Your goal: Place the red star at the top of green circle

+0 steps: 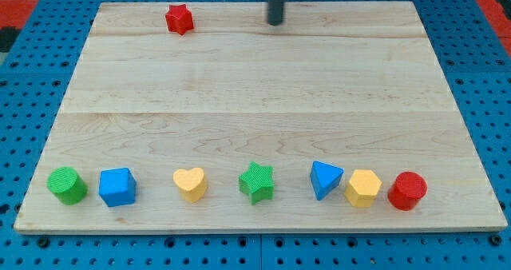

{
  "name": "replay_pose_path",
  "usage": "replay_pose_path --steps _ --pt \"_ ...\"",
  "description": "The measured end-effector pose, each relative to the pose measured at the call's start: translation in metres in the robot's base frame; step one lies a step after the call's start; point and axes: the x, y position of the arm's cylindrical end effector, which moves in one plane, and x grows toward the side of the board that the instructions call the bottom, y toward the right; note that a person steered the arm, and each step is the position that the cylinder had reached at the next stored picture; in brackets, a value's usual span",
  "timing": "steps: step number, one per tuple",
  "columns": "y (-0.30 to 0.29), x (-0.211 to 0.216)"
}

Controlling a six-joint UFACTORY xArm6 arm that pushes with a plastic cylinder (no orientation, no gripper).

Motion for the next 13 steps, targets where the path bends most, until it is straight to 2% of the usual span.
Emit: replay_pose_path --steps 2,3,4,5,6,7,8,9,11,12,13 --pt "-0.136 0.024" --pt "-0.114 0.007" --pt "-0.125 -0.031" --pt "-0.160 -0.006" --pt "-0.169 0.065" --pt "-0.179 0.095" --pt "-0.144 0.049" --pt "-0.212 0.038" --pt "-0.244 0.132" --pt "-0.248 0.062" --pt "-0.230 0.088"
